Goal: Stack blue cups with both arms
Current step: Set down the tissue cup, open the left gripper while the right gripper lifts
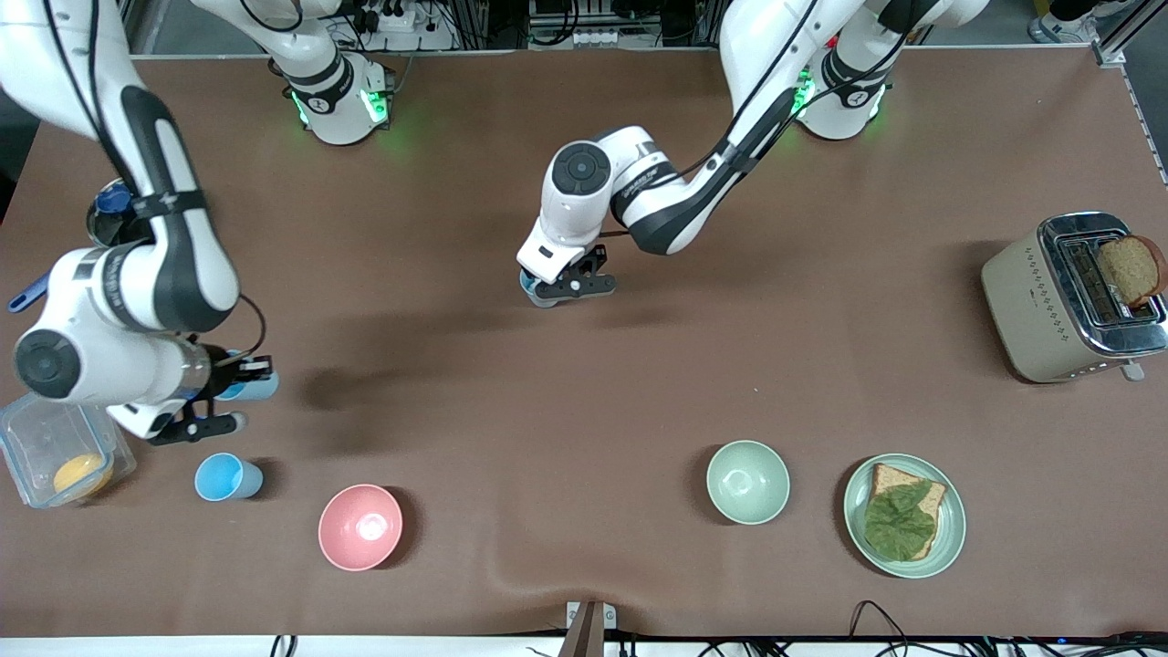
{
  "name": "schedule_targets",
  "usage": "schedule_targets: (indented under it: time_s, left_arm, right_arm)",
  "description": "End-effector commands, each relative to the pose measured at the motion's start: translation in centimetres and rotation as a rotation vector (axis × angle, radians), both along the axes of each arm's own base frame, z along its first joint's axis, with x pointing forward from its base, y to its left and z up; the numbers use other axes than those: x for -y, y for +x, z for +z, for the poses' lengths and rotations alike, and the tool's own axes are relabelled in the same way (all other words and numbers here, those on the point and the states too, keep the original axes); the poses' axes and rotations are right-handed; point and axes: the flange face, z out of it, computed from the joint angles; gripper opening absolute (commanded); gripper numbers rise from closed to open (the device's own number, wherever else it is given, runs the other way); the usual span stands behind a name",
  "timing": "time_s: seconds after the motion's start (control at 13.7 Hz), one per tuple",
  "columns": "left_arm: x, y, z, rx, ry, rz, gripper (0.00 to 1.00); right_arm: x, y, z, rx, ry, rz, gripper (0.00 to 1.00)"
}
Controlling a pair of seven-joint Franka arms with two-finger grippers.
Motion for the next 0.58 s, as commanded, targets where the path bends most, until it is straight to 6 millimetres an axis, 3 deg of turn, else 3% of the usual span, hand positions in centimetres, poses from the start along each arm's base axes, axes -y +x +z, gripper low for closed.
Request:
schedule_targets:
  time_s: [0.0,0.15,0.29,0.51]
  left_arm:
    - [-4.1,2.4,10.1,0.091,0.037,0.06,1.0]
    - [-8.0,4.0,16.0,0.135,0.058,0.058,1.0]
    - [-13.1,5.8,20.7,0.162,0.105,0.003,1.0]
    - [-21.2,8.0,25.2,0.148,0.187,-0.031,1.0]
  right_arm:
    - [-4.2,-2.1,2.1,-0.017,-0.049,-0.062,0.0]
    - [-9.0,-3.3,3.4,-0.026,-0.079,-0.12,0.0]
    - [-15.3,-5.1,4.7,-0.019,-0.126,-0.205,0.0]
    - [-27.5,-9.9,4.5,-0.01,-0.161,-0.268,0.0]
